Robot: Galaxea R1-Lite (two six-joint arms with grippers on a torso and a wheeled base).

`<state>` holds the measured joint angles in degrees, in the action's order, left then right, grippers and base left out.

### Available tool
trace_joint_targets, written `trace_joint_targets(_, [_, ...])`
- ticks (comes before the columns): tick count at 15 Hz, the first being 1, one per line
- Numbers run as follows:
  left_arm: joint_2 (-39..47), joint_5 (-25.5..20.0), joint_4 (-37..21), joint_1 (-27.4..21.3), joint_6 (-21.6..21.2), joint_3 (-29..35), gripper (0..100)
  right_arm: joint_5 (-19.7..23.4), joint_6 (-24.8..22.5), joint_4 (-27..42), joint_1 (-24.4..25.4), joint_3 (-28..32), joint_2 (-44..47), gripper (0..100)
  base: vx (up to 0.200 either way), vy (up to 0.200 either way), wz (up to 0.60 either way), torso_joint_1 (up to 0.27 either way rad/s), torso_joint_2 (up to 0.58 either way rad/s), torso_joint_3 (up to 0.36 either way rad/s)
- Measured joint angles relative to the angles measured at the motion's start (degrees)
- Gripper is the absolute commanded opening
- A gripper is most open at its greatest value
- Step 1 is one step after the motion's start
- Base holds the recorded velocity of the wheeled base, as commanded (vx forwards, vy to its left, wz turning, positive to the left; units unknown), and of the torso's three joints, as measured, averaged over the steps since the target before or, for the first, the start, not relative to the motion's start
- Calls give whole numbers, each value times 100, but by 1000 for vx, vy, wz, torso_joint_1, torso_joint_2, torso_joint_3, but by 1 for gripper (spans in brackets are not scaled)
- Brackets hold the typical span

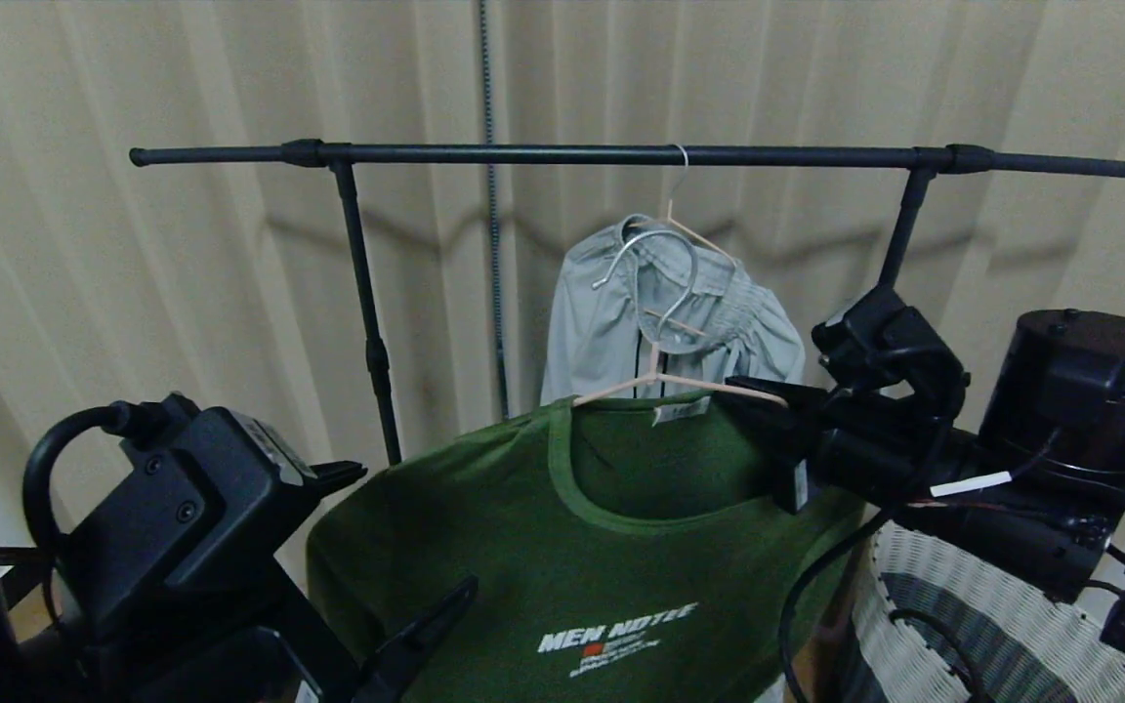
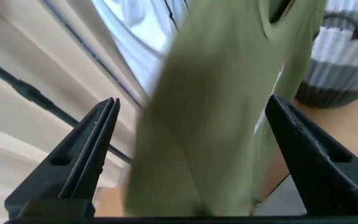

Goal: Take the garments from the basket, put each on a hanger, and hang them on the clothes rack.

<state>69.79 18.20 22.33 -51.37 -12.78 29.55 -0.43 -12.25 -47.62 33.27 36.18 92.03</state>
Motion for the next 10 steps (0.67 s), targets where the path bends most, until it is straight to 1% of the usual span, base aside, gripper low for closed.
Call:
trace_joint_targets(2, [-133,5,9,61,82,-169,100,5,0,2,-372,-115,-219,0,0,0,0,0,0,0])
trace_joint_targets(4, [-224,5,46,223,85,-310,100,33,0,0,-670,-199,-394,0,0,0,0,0,0,0])
trace_joint_targets(7, [-124,9,176,672,88,-463,100,54,11,5,-841,-341,-642,0,0,0,0,0,0,0])
trace_joint_targets(10, [344,7,1146,829,74,-714,100,69,18,7,-819,-389,-829,0,0,0,0,0,0,0])
